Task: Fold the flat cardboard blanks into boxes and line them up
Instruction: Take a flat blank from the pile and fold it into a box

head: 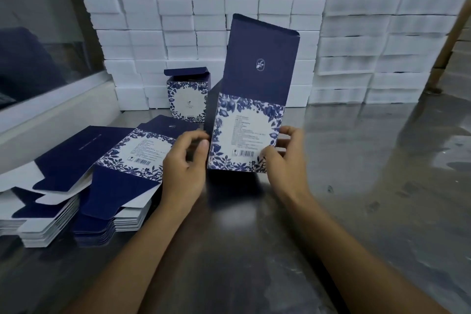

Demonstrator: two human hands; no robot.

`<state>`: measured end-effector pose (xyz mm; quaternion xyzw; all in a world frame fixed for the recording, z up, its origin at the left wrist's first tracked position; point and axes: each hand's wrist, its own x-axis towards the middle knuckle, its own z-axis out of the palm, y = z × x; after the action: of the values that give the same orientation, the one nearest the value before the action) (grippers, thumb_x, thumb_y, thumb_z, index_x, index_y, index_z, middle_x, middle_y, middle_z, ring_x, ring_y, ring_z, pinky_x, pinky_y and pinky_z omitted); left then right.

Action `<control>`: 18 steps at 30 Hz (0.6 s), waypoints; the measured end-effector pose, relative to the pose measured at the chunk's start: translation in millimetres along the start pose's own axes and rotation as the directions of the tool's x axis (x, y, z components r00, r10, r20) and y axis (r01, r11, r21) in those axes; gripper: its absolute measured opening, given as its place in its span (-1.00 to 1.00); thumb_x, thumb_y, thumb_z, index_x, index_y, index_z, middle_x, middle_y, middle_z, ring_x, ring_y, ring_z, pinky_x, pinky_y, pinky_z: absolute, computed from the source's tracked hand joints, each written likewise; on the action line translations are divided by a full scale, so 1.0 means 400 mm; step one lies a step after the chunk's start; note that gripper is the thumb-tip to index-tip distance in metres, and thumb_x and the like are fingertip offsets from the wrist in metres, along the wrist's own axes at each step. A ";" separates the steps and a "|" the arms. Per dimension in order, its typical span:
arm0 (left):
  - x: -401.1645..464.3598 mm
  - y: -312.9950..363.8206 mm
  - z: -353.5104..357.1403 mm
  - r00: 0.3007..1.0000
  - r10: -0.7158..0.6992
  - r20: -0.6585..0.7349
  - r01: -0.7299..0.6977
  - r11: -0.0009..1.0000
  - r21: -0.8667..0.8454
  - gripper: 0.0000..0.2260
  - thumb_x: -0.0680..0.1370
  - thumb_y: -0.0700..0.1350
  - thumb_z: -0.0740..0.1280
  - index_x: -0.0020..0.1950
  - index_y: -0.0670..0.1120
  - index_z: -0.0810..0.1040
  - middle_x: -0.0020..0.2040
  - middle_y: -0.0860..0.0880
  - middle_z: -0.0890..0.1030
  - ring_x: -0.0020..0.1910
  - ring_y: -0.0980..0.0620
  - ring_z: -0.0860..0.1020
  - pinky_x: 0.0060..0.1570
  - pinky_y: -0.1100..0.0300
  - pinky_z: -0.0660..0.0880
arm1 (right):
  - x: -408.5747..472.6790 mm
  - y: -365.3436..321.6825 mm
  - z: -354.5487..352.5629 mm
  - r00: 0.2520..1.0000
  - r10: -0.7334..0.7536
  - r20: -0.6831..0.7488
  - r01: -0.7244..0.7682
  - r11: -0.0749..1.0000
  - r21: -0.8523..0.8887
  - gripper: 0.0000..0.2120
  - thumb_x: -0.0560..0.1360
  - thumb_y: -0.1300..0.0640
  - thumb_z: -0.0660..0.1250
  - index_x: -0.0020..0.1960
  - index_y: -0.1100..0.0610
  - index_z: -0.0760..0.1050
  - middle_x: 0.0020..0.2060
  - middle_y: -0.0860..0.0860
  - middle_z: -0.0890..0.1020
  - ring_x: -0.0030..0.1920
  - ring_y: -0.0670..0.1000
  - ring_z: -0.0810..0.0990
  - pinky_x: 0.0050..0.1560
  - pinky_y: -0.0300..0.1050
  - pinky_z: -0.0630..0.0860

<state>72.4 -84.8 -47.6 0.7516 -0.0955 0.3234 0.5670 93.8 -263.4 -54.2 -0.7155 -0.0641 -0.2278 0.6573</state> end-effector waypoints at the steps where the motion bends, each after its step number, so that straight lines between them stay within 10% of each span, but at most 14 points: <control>1: 0.002 -0.002 -0.001 1.000 0.026 -0.009 -0.026 0.999 0.030 -0.90 0.60 -0.23 0.31 0.03 -0.09 0.60 0.04 -0.03 0.63 0.03 0.00 0.59 0.04 0.05 0.56 | 0.000 0.005 0.001 1.000 0.017 0.006 -0.017 1.000 0.004 -0.67 0.50 0.16 0.29 0.21 -0.05 0.32 -0.04 -0.07 0.61 -0.21 -0.22 0.63 -0.23 -0.19 0.59; 7: -0.005 0.004 0.001 0.995 -0.094 -0.023 0.095 0.994 0.058 -0.46 0.32 0.15 0.54 0.22 0.19 0.41 0.20 0.17 0.50 0.15 0.32 0.47 -0.05 0.50 0.42 | -0.007 0.000 0.006 0.991 0.108 0.082 -0.117 0.986 0.117 -0.57 0.56 -0.22 0.31 0.35 -0.13 0.32 0.04 -0.17 0.66 -0.02 -0.29 0.65 -0.06 -0.32 0.53; 12: -0.015 0.011 0.005 0.985 -0.134 0.112 0.130 0.991 0.044 -0.19 0.13 0.36 0.54 0.30 0.23 0.34 0.16 0.32 0.54 0.14 0.37 0.51 0.05 0.37 0.47 | -0.027 -0.048 0.021 0.975 0.009 0.223 -0.047 0.985 0.165 -0.66 0.52 -0.37 0.18 0.27 -0.43 0.25 0.07 -0.66 0.46 0.13 -0.57 0.42 0.05 -0.59 0.39; 16: -0.013 0.011 -0.005 0.972 -0.045 0.232 0.039 0.999 0.029 -0.47 0.27 0.27 0.52 0.14 0.23 0.38 0.12 0.25 0.57 0.13 0.23 0.57 0.06 0.30 0.53 | -0.014 -0.051 0.007 0.975 0.101 0.199 -0.159 0.940 0.302 -0.41 0.46 -0.40 0.23 0.28 -0.02 0.53 0.15 0.01 0.68 0.16 0.06 0.67 0.17 0.14 0.60; 18: -0.014 0.007 -0.003 0.952 -0.061 0.299 0.083 0.995 -0.062 -0.45 0.29 0.25 0.51 0.09 0.04 0.37 0.13 -0.03 0.56 0.18 -0.02 0.55 0.21 -0.11 0.50 | -0.011 -0.060 -0.002 0.984 0.125 0.124 -0.159 0.934 0.318 -0.54 0.54 -0.33 0.20 0.06 -0.01 0.66 -0.01 0.01 0.74 0.01 0.02 0.72 -0.02 -0.02 0.65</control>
<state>66.3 -85.9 -48.6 0.7730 -0.1640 0.1822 0.5852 80.4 -260.4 -34.2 -0.6100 -0.0825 -0.1290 0.7775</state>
